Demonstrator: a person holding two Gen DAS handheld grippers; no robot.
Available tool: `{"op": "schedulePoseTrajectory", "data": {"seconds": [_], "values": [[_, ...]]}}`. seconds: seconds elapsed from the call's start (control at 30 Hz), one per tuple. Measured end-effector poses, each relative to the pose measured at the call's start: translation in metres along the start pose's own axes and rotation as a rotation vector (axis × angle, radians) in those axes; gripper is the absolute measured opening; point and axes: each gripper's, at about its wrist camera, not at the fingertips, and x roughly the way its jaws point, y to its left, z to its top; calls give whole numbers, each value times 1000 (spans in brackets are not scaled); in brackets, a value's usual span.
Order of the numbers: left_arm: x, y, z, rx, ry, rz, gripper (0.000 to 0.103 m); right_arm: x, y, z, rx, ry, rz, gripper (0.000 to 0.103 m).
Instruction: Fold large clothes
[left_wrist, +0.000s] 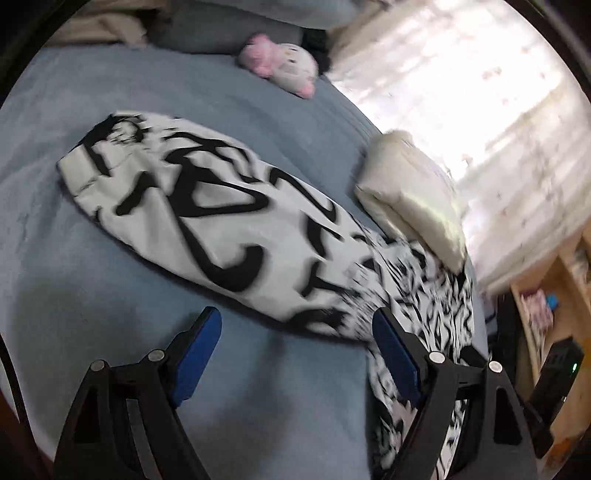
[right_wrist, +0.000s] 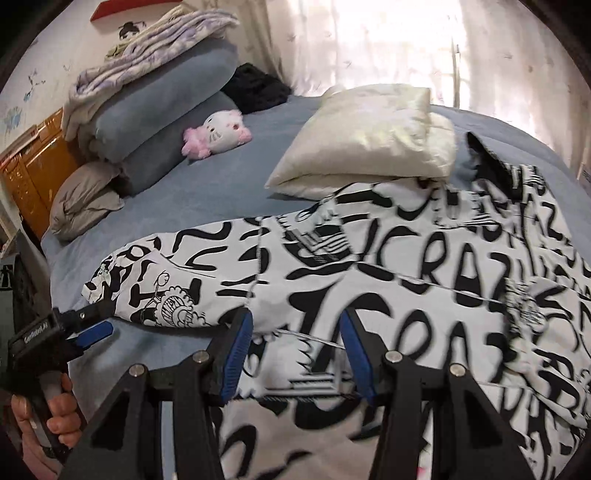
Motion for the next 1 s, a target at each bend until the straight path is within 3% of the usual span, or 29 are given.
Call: {"op": "schedulePoseTrajectory", "data": {"seconds": [0.17,0.5,0.57,0.63,0.67,0.77,0.83,1.0], "values": [[11,37,14,-108,-31,-42,82,27,20,5,-24,27,11,50],[34,63,46,-189,-91,-36,80,60,36,1,-12,75,44,50],[43,58,50,-165,-92,34,63,64,34,-1,-5,83,48,50],[50,55,57,-141,-78,117,18,63,32,-3,5,89,54,50],[52,52,60,-138,-70,153,11,62,31,-3,9,89,55,50],[42,34,64,-83,-115,207,7,55,23,-5,31,79,56,50],[27,2,65,7,-176,229,6,48,15,-7,53,69,56,50],[-8,-96,55,230,-255,199,6,22,-12,-13,115,35,55,50]]}}
